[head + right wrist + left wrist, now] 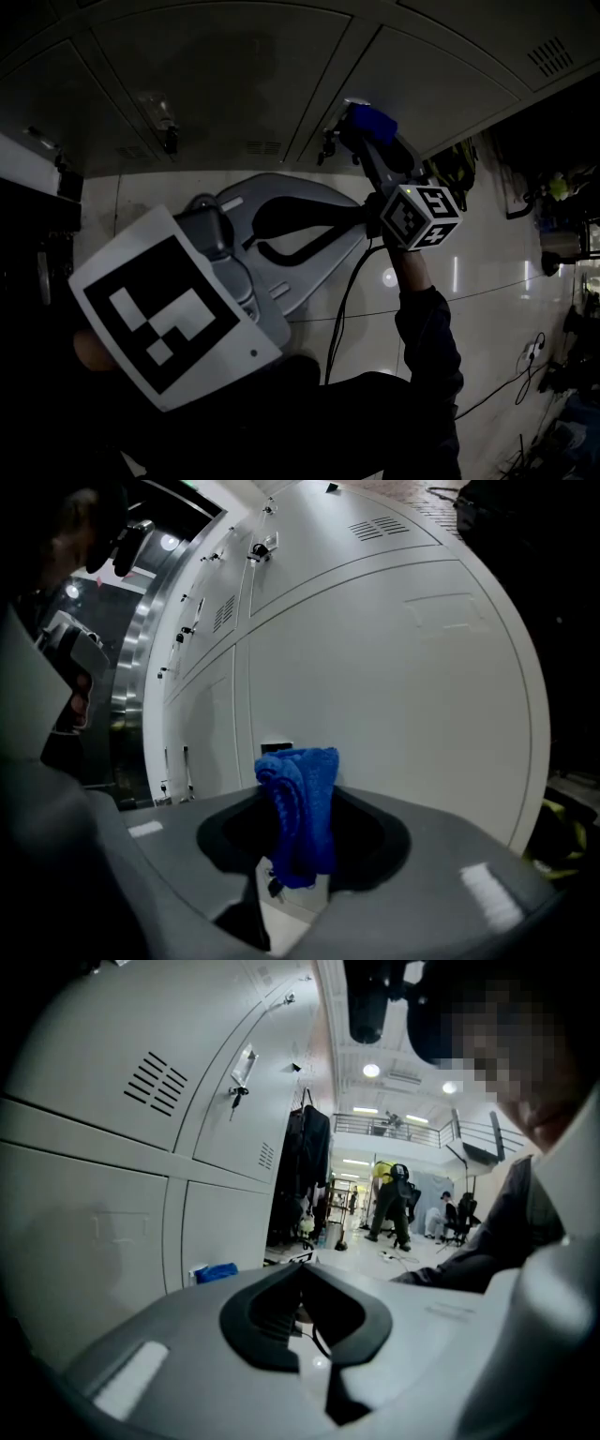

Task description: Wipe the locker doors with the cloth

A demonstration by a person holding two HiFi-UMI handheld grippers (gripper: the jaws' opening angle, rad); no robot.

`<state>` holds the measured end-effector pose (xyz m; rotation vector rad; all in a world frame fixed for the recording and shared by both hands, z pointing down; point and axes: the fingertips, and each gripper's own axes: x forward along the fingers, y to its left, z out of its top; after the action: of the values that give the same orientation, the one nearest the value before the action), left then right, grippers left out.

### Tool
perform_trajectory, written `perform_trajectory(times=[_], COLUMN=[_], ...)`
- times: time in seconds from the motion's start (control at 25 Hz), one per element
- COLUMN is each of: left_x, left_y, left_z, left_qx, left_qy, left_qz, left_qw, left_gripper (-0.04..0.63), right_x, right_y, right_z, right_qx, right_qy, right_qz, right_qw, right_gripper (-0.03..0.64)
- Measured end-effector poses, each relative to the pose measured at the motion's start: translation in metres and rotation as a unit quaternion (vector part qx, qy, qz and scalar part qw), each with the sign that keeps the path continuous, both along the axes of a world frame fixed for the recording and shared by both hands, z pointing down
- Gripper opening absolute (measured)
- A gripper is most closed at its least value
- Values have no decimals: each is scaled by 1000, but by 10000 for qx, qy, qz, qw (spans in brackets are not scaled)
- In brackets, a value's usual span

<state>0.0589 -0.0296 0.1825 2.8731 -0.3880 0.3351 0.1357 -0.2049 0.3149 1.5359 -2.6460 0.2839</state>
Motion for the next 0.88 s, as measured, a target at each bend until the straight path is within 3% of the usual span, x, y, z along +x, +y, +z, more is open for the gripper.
perform_trajectory(times=[0.52,0.88], left_x=[6,6], left_y=[-1,0], left_z=[5,9], left_qx=[-20,-57], left_qy=[-45,-107], left_qz=[22,17], left_qw=[10000,9999], left_gripper=[-21,-20], right_x=[91,164], right_y=[-2,-2], right_z=[6,19], right_qx=[-91,-226], right_qy=[133,223], right_qz=[799,1656], right_qw=[9967,9857], right_gripper=[153,153])
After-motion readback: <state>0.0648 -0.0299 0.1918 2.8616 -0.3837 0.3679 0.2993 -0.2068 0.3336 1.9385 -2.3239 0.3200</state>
